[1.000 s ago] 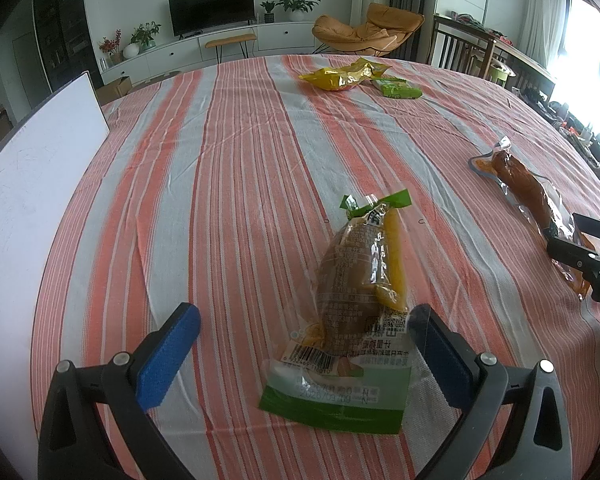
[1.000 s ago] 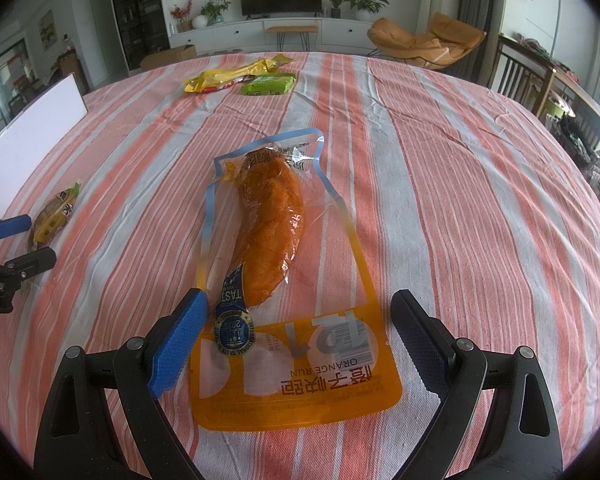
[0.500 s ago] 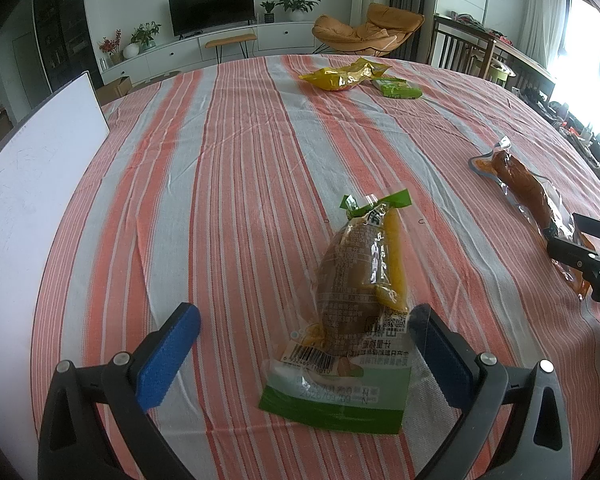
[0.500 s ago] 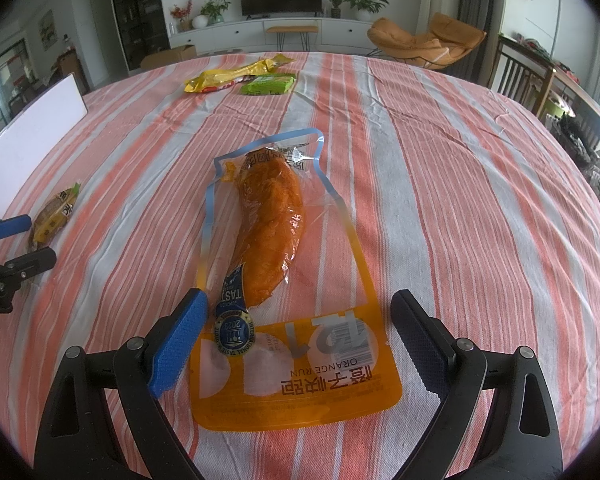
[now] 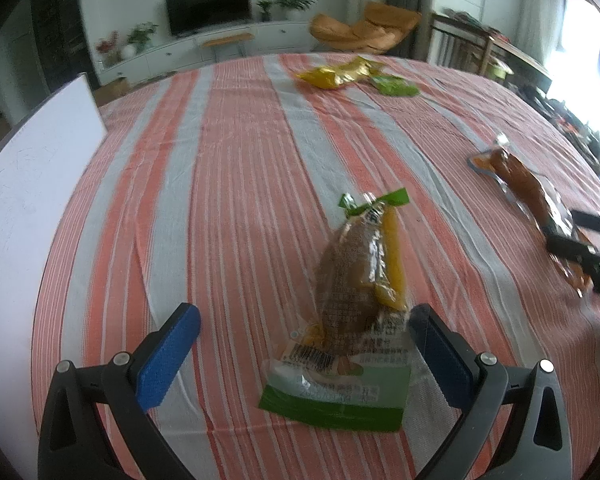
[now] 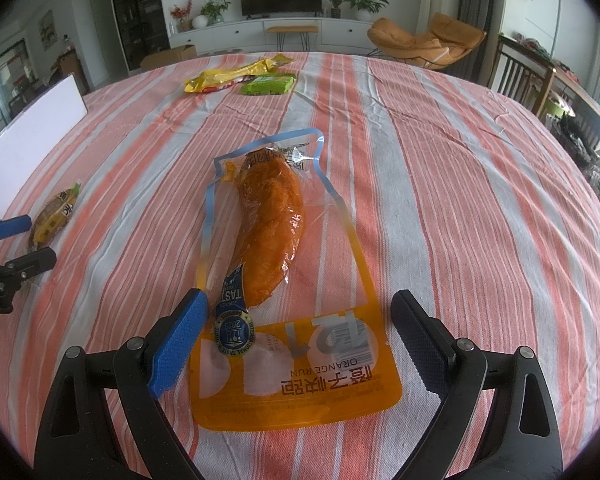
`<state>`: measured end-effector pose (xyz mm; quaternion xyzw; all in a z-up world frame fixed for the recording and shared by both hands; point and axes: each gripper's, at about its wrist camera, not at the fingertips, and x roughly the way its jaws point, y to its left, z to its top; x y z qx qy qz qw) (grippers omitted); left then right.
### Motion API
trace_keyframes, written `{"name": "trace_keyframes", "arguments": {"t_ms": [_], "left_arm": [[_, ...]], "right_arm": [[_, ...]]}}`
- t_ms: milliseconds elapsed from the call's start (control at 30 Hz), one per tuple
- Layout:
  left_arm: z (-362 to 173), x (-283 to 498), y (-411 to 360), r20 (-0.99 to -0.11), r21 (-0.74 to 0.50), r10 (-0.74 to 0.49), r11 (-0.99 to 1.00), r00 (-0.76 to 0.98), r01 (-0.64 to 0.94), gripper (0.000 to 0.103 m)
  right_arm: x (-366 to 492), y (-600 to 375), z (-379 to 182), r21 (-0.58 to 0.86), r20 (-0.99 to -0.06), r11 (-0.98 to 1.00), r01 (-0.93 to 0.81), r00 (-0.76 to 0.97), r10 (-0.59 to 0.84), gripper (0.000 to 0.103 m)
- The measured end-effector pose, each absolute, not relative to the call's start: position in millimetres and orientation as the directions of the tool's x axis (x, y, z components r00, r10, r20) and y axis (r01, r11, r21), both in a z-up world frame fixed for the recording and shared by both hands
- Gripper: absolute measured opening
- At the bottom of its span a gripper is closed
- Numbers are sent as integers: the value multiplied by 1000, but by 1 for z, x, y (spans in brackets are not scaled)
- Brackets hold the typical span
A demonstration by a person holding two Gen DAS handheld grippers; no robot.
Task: Organize snacks
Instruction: 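Carry the sausage packet in the right tool into the box while the left tool carries the green-label bag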
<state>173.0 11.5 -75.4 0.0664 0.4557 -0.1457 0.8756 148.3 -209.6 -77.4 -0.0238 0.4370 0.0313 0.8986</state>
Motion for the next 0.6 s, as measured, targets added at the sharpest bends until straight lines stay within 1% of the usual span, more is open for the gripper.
{"name": "trace_keyframes", "arguments": {"t_ms": [100,167,233,300,333,367,400,433,467,500,533,567,600], "left_arm": [[-72,178,12,-856,-51,-231,928,463,369,103],[-70,181,9,-867,-92,-265,918,423,385,103],[-69,184,3,-874,-80,-248,921,417,380,96],[-66,183,-2,-872,-26,-209,922,443,385,67],[-64,183,-4,-867,-28,-220,918,448,397,59],[-62,183,-4,-866,-42,-233,916,442,400,57],[-62,183,-4,-865,-47,-237,916,442,399,51],[-60,183,-1,-862,-65,-251,916,440,396,49],[-59,182,5,-858,-100,-277,917,433,387,47],[-57,180,13,-848,-150,-312,917,429,370,45],[-55,178,21,-836,-191,-341,915,429,355,45],[-52,173,31,-815,-245,-381,910,436,336,44],[-50,169,39,-795,-285,-411,902,446,323,44]], "right_arm": [[162,-211,-76,-7,-840,994,-111,540,55,94],[177,-216,-72,42,-888,994,-98,452,82,95],[190,-216,-70,48,-912,994,-95,401,83,95],[203,-205,-70,-7,-925,992,-127,377,41,94],[208,-200,-69,-23,-923,989,-148,383,36,94],[215,-192,-68,-33,-920,985,-167,390,35,94],[220,-189,-69,-34,-920,985,-170,390,36,94],[224,-186,-72,-21,-921,985,-170,386,47,95],[229,-184,-75,-1,-926,987,-160,373,60,92],[231,-183,-75,2,-924,990,-141,377,56,82],[232,-184,-74,3,-925,993,-119,378,48,75],[233,-189,-69,32,-926,995,-93,373,64,57],[233,-196,-67,91,-927,994,-68,358,109,54]]}}
